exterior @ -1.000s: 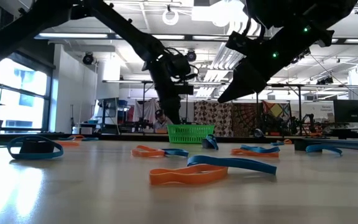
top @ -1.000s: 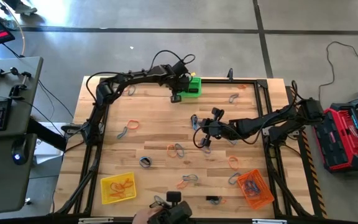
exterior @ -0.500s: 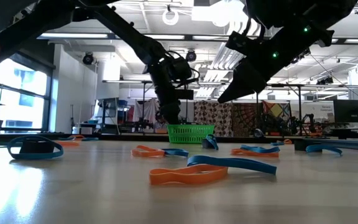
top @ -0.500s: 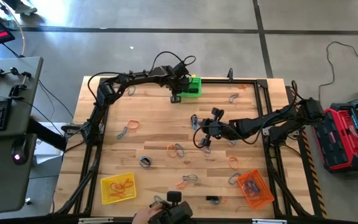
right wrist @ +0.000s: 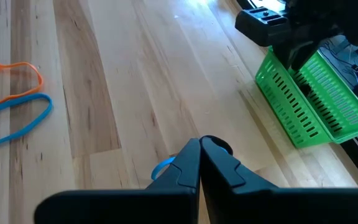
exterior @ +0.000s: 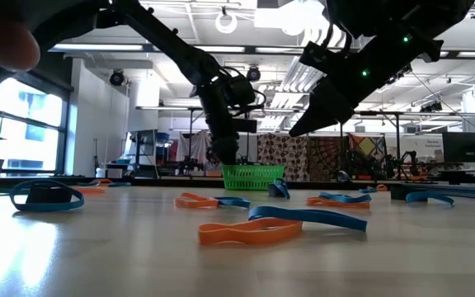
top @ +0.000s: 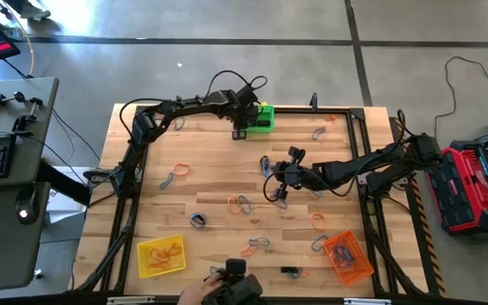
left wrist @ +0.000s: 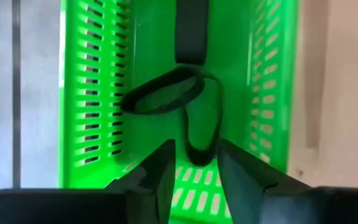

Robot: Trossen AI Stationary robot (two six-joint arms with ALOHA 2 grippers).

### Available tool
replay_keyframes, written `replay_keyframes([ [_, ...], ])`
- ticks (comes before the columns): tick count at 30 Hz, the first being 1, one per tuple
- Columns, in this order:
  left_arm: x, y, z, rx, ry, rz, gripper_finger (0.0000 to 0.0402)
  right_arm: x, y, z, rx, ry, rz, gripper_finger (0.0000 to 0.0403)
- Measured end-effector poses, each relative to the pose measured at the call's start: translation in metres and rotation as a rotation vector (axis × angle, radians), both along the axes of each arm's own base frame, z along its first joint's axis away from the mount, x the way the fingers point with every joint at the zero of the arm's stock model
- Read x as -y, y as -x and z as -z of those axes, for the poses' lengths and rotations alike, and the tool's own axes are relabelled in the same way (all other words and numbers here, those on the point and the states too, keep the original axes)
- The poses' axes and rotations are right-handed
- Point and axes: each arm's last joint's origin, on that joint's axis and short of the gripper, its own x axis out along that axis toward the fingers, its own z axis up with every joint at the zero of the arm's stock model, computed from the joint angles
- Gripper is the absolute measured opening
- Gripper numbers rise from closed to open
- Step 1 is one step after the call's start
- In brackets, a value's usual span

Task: Sort rubber bands into baskets
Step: Put the black rubber band into the green bin, then put the blue rubber band into the orange bin

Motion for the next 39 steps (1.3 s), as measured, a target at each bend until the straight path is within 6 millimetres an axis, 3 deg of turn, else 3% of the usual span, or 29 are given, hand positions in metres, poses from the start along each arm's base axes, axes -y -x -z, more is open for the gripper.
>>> replay_keyframes([
  [9,0.003,0.004,-0.035,0.086,-0.033,-0.013,0.0129,0.000,0.000,0.000,0.001,0.000,0.000,0.0000],
  [17,0.012,0.017,-0.085,0.203,-0.051,-0.022,0.0129,0.000,0.000,0.000,0.001,0.000,0.001,0.0000],
  [23,0.011,0.045,-0.119,0.290,-0.025,-0.080,0.0126,0.000,0.000,0.000,0.001,0.001,0.001,0.0000],
  [30,0.019,0.092,-0.120,0.373,-0.021,-0.167,0.0068,0.000,0.000,-0.001,0.009,0.002,0.005,0.0000],
  [35,0.033,0.129,-0.106,0.396,-0.037,-0.209,0.0015,0.000,-0.001,-0.001,0.017,0.001,0.004,0.0000],
  [39,0.042,0.157,-0.096,0.389,-0.009,-0.288,0.0003,0.000,-0.002,-0.002,0.027,0.006,-0.001,0.0000],
])
